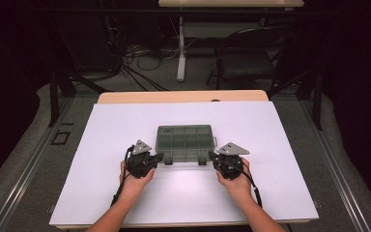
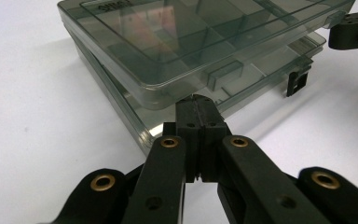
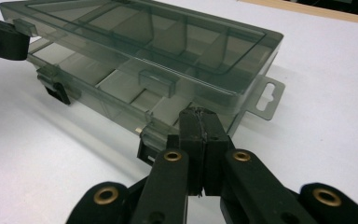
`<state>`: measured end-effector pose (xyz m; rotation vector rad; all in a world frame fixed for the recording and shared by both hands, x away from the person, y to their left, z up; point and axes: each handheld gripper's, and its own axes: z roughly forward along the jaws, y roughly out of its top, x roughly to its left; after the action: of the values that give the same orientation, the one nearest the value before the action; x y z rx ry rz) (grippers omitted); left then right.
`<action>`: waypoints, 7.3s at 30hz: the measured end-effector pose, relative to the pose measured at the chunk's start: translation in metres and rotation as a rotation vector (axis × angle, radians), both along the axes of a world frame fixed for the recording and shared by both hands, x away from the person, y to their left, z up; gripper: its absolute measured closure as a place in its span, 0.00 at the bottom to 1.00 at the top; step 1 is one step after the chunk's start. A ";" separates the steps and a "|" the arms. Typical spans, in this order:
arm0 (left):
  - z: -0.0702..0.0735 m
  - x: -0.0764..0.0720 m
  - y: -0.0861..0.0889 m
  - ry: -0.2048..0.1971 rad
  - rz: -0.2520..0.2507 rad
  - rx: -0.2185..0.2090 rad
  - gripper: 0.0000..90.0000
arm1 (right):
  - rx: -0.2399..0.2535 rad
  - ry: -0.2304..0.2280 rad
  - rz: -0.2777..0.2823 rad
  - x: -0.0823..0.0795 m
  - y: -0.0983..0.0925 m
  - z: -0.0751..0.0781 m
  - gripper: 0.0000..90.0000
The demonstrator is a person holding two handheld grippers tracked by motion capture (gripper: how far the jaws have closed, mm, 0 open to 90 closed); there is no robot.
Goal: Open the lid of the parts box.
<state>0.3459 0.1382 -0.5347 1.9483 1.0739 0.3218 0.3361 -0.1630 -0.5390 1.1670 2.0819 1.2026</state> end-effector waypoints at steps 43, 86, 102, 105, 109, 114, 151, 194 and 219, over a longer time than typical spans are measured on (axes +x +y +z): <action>0.061 0.061 0.001 -0.047 0.107 -0.066 1.00 | 0.080 -0.040 -0.087 0.065 0.006 0.064 1.00; 0.068 0.076 0.000 -0.059 0.147 -0.075 1.00 | 0.070 -0.091 -0.159 0.063 -0.003 0.050 0.83; 0.069 0.078 0.000 -0.057 0.149 -0.073 1.00 | 0.031 -0.036 -0.202 0.092 -0.002 0.024 0.84; 0.069 0.079 0.000 -0.060 0.153 -0.072 1.00 | 0.022 -0.035 -0.211 0.096 0.000 0.019 0.87; 0.070 0.079 0.000 -0.055 0.150 -0.072 1.00 | 0.018 -0.033 -0.226 0.101 0.003 0.014 0.88; 0.069 0.080 -0.001 -0.057 0.150 -0.072 1.00 | 0.022 -0.036 -0.237 0.105 0.006 0.009 0.90; 0.043 0.068 -0.008 0.115 0.051 0.089 0.53 | 0.043 -0.037 -0.254 0.109 0.009 0.010 0.96; -0.015 0.067 -0.014 0.165 0.097 0.232 0.74 | 0.037 -0.041 -0.258 0.108 0.010 0.010 0.96; -0.016 0.065 -0.015 0.151 0.108 0.229 0.74 | 0.056 0.007 -0.310 0.121 0.014 0.015 0.97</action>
<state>0.4112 0.1234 -0.5512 2.1487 1.2903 0.3755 0.4574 -0.1491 -0.5236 1.4573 1.7977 1.1142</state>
